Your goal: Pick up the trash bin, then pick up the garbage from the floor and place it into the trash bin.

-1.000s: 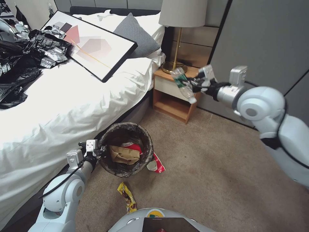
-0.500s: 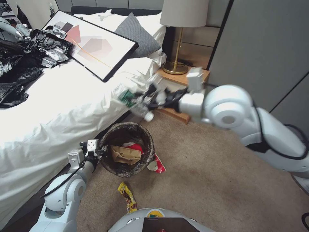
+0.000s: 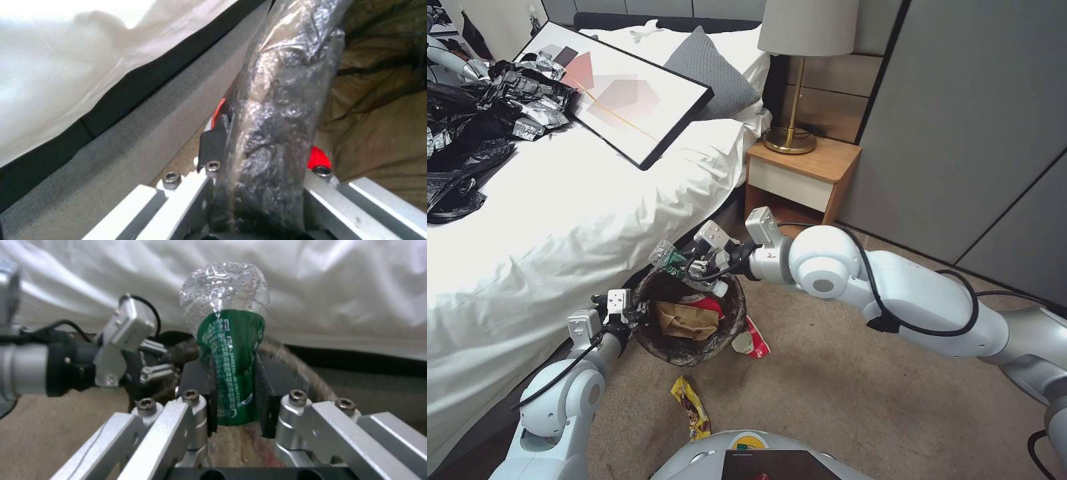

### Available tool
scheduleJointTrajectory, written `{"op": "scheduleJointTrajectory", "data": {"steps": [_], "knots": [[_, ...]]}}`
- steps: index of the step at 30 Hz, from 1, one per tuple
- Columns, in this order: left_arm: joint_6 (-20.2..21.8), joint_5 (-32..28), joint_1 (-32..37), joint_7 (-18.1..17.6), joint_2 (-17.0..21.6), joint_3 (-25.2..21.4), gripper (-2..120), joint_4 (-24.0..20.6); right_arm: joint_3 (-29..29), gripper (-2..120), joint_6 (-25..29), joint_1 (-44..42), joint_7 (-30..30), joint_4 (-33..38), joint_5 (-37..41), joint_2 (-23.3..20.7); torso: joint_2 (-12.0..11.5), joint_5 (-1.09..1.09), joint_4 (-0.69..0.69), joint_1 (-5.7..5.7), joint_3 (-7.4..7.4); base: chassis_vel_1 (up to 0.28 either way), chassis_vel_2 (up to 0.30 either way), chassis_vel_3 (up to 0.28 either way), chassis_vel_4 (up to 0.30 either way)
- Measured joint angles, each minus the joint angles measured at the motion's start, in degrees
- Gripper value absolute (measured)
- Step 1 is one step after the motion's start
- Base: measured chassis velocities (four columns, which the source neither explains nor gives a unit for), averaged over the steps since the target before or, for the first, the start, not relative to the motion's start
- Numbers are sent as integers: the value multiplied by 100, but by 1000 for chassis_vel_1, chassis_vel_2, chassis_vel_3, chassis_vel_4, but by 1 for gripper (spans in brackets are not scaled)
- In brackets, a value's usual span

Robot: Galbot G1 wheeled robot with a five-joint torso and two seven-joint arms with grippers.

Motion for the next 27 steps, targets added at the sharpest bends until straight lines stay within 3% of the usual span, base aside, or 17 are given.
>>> {"op": "scheduleJointTrajectory", "data": {"steps": [6,9,12,27], "knots": [[0,0,-20,0,-22,-1,0,25,-80,17,2,-129,122,-172,97,97,0,0,0,0,0,0,0,0,0],[0,1,-21,0,-35,-3,0,31,-86,23,9,-188,222,-246,285,141,0,0,0,0,0,0,0,0,0],[0,2,-33,-1,-42,-16,0,44,-36,40,106,-250,412,-355,674,228,0,0,0,0,0,0,0,0,0],[0,-20,-58,-56,-41,-24,0,48,500,92,142,-309,700,-107,1415,222,0,1,0,0,-1,0,0,0,0]]}}
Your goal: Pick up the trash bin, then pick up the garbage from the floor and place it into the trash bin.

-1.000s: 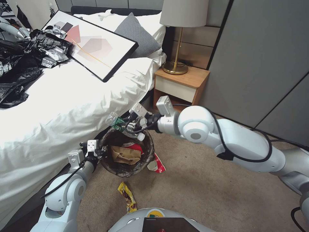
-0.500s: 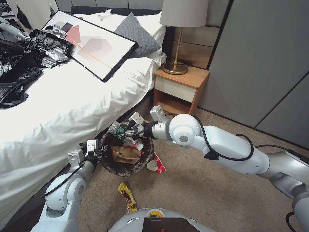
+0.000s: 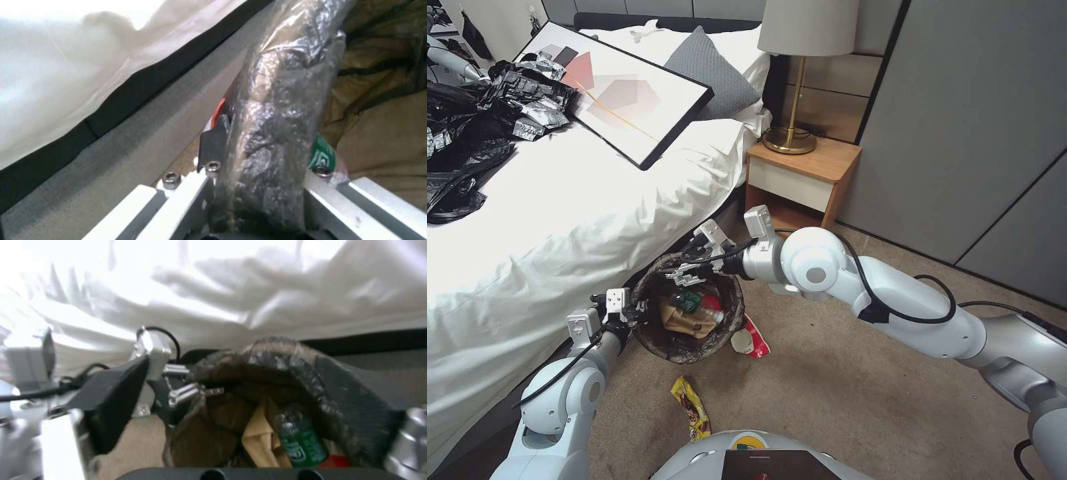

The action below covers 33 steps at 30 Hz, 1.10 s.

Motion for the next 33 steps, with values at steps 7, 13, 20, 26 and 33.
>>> {"op": "scheduleJointTrajectory", "data": {"steps": [7,13,20,26,33], "knots": [[0,0,3,5,6,-9,0,-1,627,100,-66,-112,55,315,275,-214,0,0,0,0,0,0,0,0,0],[0,-61,9,-61,0,-15,0,-41,1942,100,-55,-501,238,468,-7,-463,0,-1,1,0,0,0,0,0,0],[0,-126,43,-165,35,-36,0,-123,4162,100,154,-2217,247,310,-1827,-647,0,6,-3,0,1,0,0,0,0],[0,-204,26,-289,41,3,0,-171,5542,100,1202,-4347,-142,322,-4594,-165,-1,11,0,1,2,0,0,0,0],[0,-265,85,-326,85,18,0,-190,6355,100,2120,-6562,-805,358,-6874,1106,0,-3,-3,0,0,0,0,0,0]]}}
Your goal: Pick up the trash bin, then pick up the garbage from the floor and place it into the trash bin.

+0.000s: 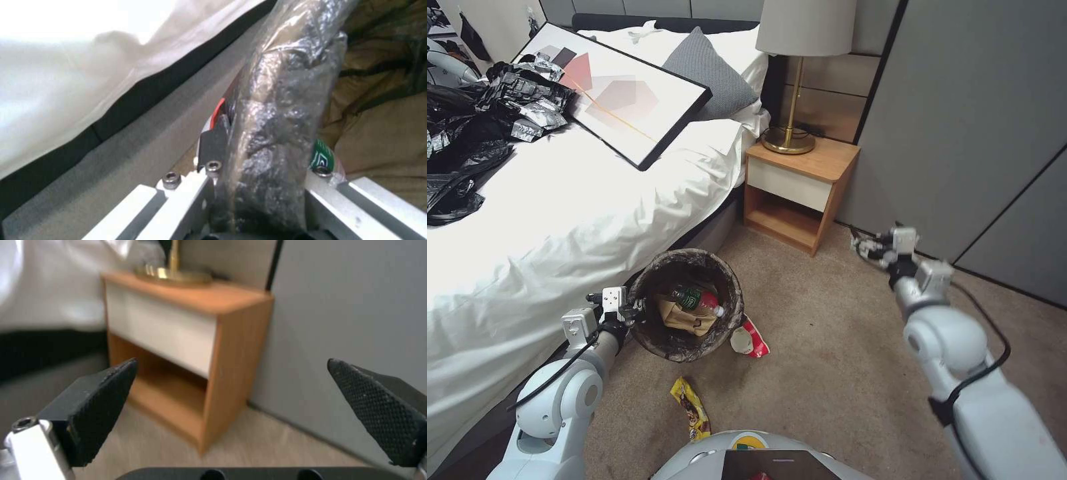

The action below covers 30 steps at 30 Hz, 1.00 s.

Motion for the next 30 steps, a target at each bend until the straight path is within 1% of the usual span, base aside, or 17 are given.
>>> {"op": "scheduleJointTrajectory", "data": {"steps": [1,2,4,6,8,9,12,13,16,30], "knots": [[0,-1,-1,24,3,3,0,4,-37,100,90,-135,-20,-24,-193,152,0,4,2,0,0,0,0,0,0],[0,-1,-1,24,3,3,0,4,-37,100,90,-135,-20,-24,-193,152,0,4,2,0,0,0,0,0,0],[0,44,-6,138,5,2,0,15,-233,100,167,-265,-28,-113,-364,346,0,1,4,0,0,0,0,0,0],[0,44,-9,151,8,2,0,21,-338,100,172,-257,-30,-175,-363,359,0,2,4,0,0,0,0,0,0],[0,43,-3,169,16,-16,0,23,-545,100,80,-178,-19,-257,-68,341,0,3,3,0,0,0,0,0,0],[0,43,-3,169,16,-16,0,23,-545,100,80,-178,-19,-257,-68,341,0,3,3,0,0,0,0,0,0],[0,27,22,180,20,-41,0,21,-814,100,-34,17,21,-454,211,271,0,2,3,0,0,0,0,0,0],[0,27,22,180,20,-41,0,21,-814,100,-34,17,21,-454,211,271,0,2,3,0,0,0,0,0,0],[0,3,19,177,18,-58,0,22,-1056,100,-69,142,30,-632,240,229,0,3,2,0,1,44,43,50,41],[0,1,16,175,9,-66,0,74,-1152,100,-153,194,72,-680,438,168,0,3,2,0,1,53,48,48,53]]}}
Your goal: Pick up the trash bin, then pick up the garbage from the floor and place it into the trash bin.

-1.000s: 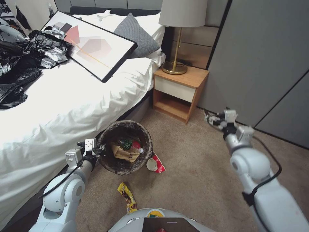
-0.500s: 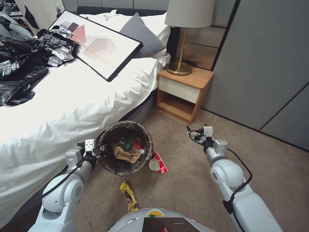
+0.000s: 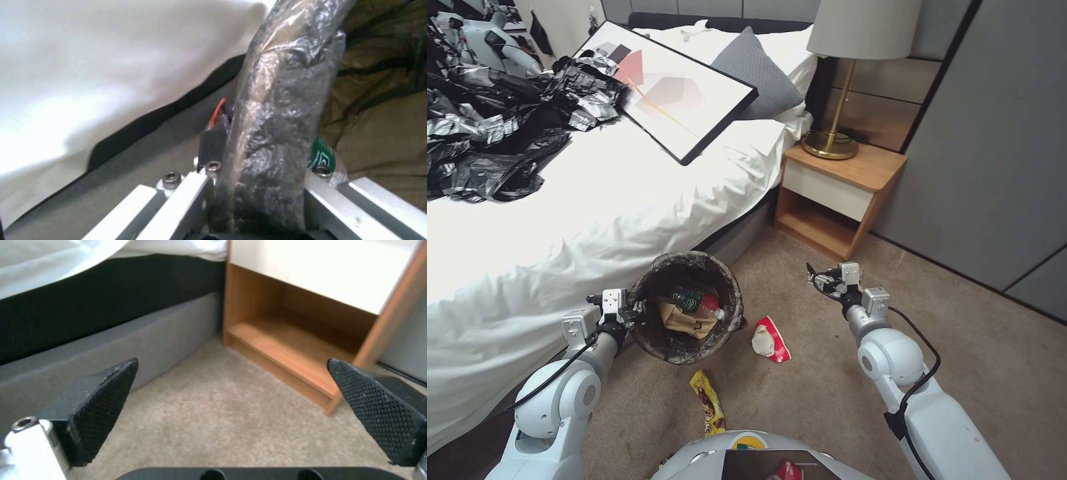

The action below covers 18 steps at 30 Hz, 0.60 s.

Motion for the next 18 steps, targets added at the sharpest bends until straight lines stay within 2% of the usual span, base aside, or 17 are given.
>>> {"op": "scheduleJointTrajectory", "data": {"steps": [7,10,13,14,16,18], "knots": [[0,22,-25,18,-32,-20,0,29,-93,100,-90,-4,0,-7,17,-139,0,0,2,0,0,21,15,22,17],[0,52,-27,55,-33,-35,0,39,-341,100,-379,96,58,-28,101,-349,0,0,-2,0,0,0,0,0,0],[0,101,-26,84,-33,-42,0,49,-1078,100,-1297,741,467,-375,855,-815,0,1,2,0,0,0,0,0,0],[0,101,-26,84,-33,-42,0,49,-1078,100,-1297,741,467,-375,855,-815,0,1,2,0,0,0,0,0,0],[0,130,-23,92,-31,-53,0,57,-1598,100,-1771,1272,463,-875,1419,-974,0,0,-1,0,0,0,0,0,0],[0,135,-21,93,-33,-57,0,58,-1713,100,-1888,1378,486,-983,1566,-978,0,1,0,0,0,0,0,0,0]]}}
